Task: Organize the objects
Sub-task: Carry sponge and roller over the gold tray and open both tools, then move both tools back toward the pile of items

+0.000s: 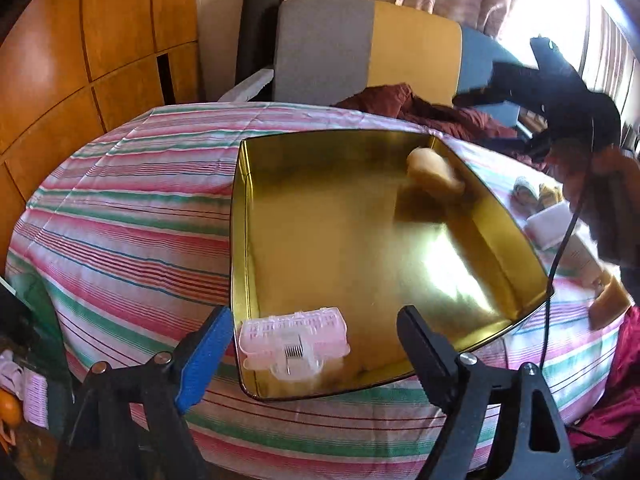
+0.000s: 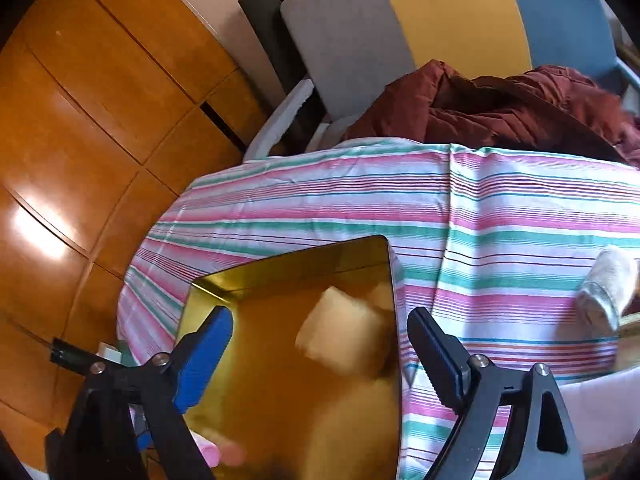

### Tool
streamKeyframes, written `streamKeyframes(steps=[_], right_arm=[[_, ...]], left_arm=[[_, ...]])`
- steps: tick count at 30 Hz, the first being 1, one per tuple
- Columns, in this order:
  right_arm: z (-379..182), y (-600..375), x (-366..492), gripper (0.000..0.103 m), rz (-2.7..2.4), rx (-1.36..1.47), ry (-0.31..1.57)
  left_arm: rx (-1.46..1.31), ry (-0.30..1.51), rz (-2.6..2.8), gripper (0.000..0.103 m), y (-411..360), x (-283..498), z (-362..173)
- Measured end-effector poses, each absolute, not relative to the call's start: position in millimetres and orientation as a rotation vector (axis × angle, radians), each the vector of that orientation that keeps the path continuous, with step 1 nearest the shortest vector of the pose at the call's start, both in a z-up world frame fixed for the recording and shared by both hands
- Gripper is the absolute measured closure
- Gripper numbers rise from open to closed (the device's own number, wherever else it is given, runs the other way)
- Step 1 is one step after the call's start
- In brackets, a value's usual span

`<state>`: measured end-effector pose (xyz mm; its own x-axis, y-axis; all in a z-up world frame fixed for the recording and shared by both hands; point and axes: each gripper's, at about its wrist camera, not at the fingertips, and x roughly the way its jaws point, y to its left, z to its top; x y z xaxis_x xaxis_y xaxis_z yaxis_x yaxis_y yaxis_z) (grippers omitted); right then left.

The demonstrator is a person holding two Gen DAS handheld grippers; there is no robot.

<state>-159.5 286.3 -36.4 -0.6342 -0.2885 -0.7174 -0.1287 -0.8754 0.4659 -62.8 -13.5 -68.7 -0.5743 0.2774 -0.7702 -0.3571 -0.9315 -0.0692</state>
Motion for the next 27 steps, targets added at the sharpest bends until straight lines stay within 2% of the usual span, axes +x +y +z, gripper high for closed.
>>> streamKeyframes(steps=[6,16,20,23,27], right_arm=[[-38,281,-124,0.013,-2.701,1.294,-0.669],[-37,258,-57,0.007,-2.837,1.287,-0.389],[-34,245,-30,0.007,-2.904,1.242,-0.304],[-31,235,-14,0.007,-2.947,1.218,-0.226],[-29,227,3,0.006,-2.971,1.193,-0.154]], left_arm=[[-1.143,0.054,2.583,0.018,-22,-64,-54],[-1.068,-0.021,2.714,0.018,-21,-48,-26],[-1.074,-0.084,2.731,0.024,-16,-42,-21],[-1.082,-0.035,2.744,0.030,-7,-38,-21],[-1.083,-0.018,2.739,0.031,-1,-32,-21]])
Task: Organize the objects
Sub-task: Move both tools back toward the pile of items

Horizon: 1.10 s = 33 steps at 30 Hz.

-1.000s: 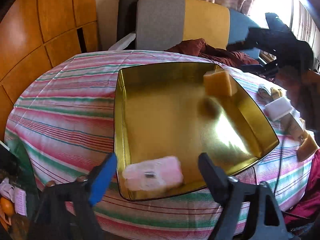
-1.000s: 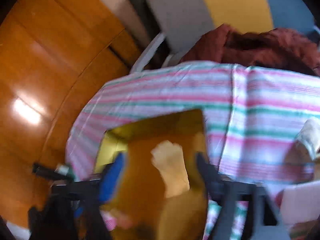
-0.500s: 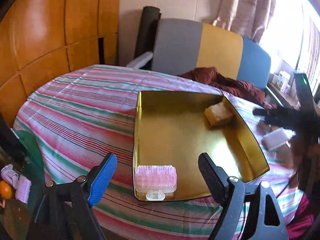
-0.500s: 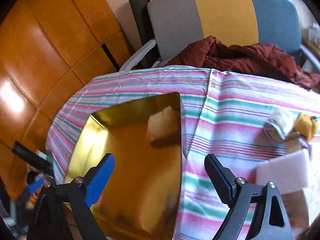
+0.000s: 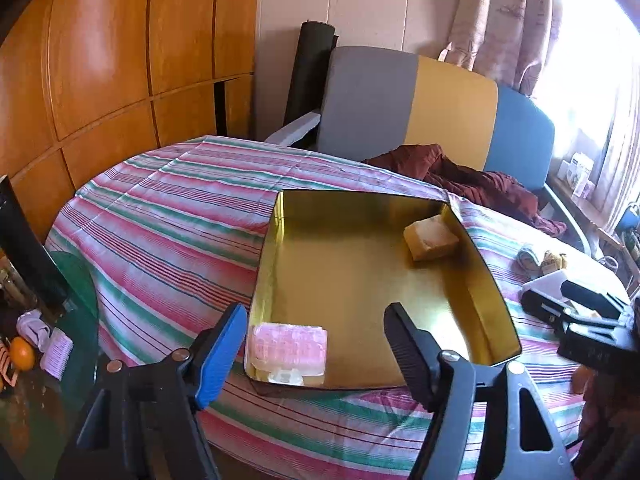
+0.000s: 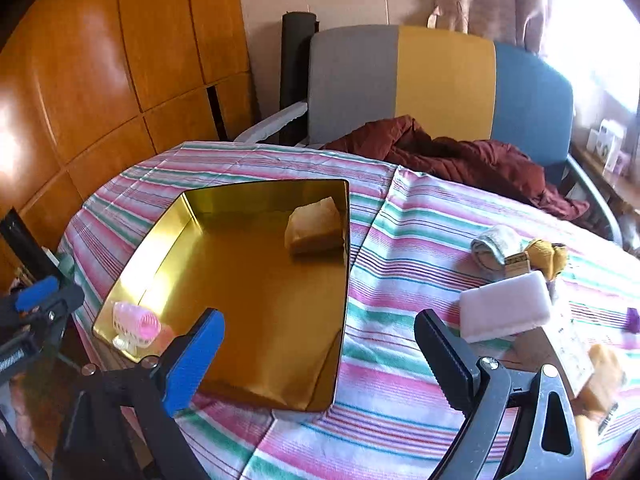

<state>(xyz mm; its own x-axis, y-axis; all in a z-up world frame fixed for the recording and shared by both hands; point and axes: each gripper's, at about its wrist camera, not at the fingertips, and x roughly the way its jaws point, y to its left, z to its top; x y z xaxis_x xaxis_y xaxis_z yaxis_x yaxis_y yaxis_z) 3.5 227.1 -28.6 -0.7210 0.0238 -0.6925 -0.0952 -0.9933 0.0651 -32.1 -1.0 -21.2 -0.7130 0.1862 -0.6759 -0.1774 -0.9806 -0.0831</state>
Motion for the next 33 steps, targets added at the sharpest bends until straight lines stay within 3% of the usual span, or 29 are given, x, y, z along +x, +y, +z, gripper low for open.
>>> streamKeyframes(steps=[21,33], right_arm=[[-21,245,48,0.006,2.797,-1.060,0.104],[0,350,112,0.004,2.569,-0.923,0.234]], left_arm=[[-1.066,0.045,2.618,0.033,32,-16,-13],[-0.971,0.195,2.314,0.033,116,-4,-5]])
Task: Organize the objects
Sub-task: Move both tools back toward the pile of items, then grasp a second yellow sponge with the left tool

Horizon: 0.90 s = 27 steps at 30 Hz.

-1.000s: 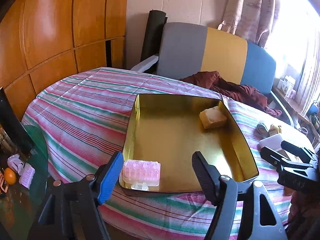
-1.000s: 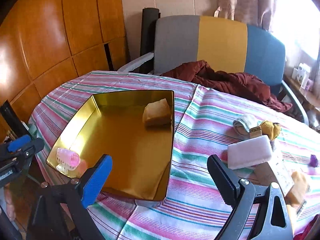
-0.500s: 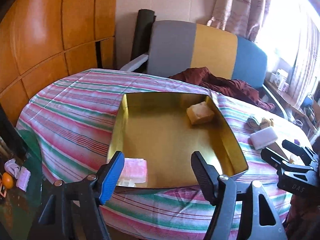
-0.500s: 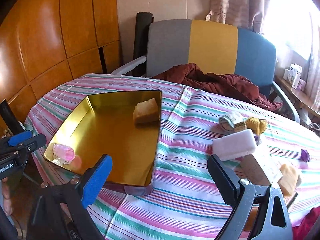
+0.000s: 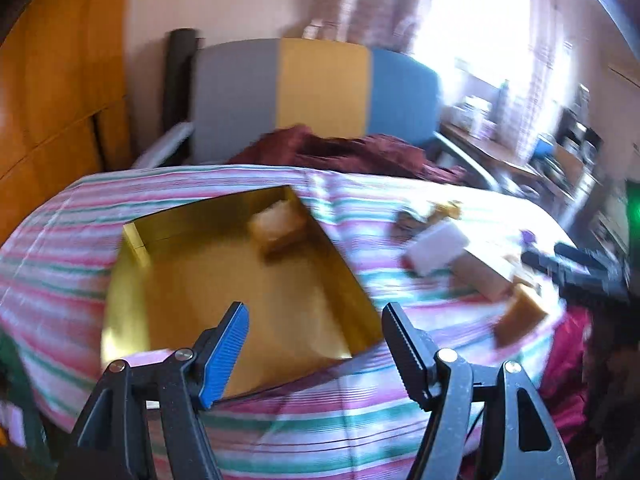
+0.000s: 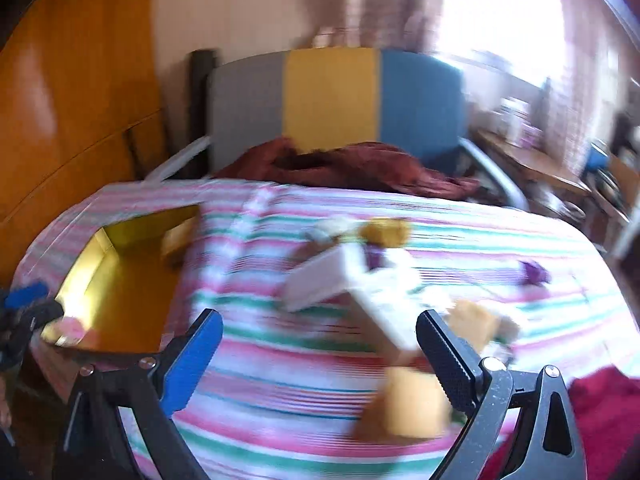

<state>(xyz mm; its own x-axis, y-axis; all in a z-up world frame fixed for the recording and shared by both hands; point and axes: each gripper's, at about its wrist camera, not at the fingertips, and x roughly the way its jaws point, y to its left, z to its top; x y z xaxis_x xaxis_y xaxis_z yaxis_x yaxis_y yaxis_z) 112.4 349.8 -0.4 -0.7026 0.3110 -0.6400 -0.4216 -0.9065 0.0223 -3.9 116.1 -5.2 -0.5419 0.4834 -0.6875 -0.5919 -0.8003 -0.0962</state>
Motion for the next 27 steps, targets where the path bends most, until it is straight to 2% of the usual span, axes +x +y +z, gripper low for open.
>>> streamKeyframes(steps=[7,15,18,20,27], right_arm=[[6,446,169,0.000,2.305,-0.784,0.439],[-11,487,210,0.000,2.144,-0.795,0.520],[-18,499,220,0.000,2.110,-0.782,0.580],[-22,501,222,0.000,2.101,-0.770,0.604],[-21,504,230,0.000,2.117,-0.693,0.653]], left_arm=[[-0.974,0.270,2.071,0.033,183,14,-17],[-1.009,0.315,1.800,0.033,263,39,-36],[-1.020,0.335,1.726,0.028,286,49,-42],[-1.011,0.345,1.687,0.020,299,57,-43],[-0.975,0.426,1.644,0.017,351,79,-52]])
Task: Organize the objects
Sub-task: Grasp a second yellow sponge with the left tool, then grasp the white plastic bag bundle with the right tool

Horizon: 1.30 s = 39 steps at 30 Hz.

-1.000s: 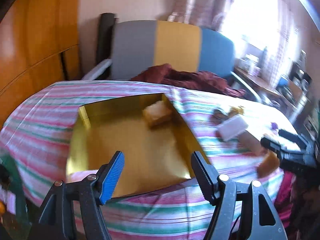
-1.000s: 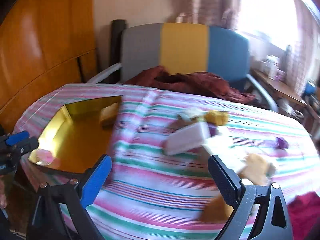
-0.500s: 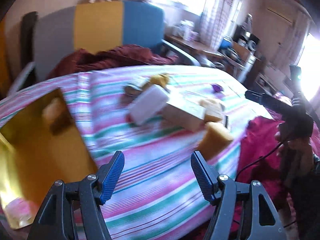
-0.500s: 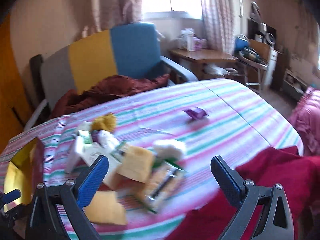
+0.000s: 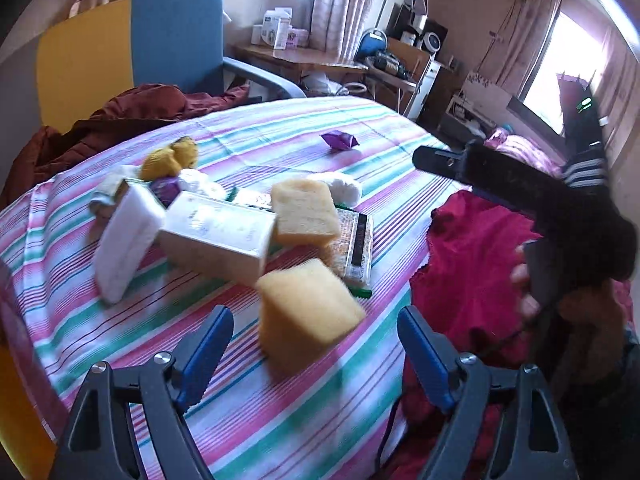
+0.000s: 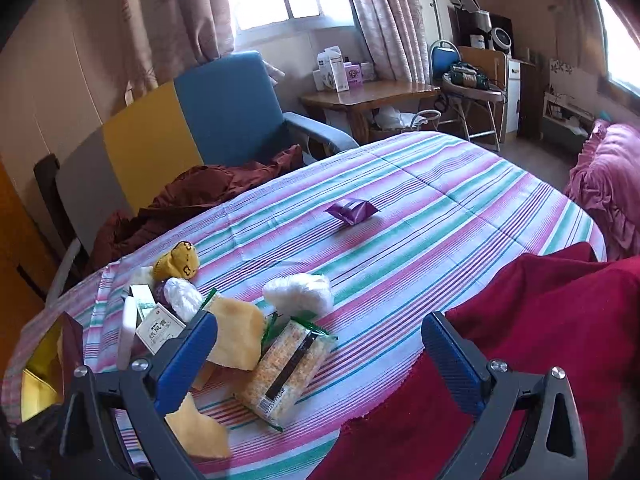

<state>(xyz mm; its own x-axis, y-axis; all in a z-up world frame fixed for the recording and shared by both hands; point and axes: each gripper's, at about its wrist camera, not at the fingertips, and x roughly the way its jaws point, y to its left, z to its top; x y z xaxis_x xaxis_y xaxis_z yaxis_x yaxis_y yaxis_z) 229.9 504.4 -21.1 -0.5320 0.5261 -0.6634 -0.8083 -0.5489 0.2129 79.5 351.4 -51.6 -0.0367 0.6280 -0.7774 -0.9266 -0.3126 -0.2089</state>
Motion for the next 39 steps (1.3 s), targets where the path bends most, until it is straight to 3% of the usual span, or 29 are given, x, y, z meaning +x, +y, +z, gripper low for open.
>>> streamKeyframes(steps=[6,8,14,21,27,32,39], right_arm=[[-25,509,230,0.000,2.120,-0.694,0.686],[-26,509,228,0.000,2.117,-0.703,0.681],[-29,507,223,0.000,2.117,-0.727,0.662],[-35,510,217,0.000,2.096,-0.793,0.678],[-46,534,200,0.000,2.067,-0.883,0.847],[-44,568,172,0.000,2.024,-0.902,0.835],[-86,603,135,0.001,1.961,-1.039,0.928]], left_arm=[[-1.009,0.474,1.665,0.020,374,79,-75],[-1.003,0.486,1.687,0.041,376,76,-83],[-1.005,0.439,1.651,0.048,368,69,-91],[-0.952,0.405,1.689,0.050,347,66,-78],[-0.952,0.383,1.743,0.050,322,56,-72],[-0.956,0.334,1.767,0.050,306,48,-65],[-0.947,0.314,1.789,0.050,296,47,-62]])
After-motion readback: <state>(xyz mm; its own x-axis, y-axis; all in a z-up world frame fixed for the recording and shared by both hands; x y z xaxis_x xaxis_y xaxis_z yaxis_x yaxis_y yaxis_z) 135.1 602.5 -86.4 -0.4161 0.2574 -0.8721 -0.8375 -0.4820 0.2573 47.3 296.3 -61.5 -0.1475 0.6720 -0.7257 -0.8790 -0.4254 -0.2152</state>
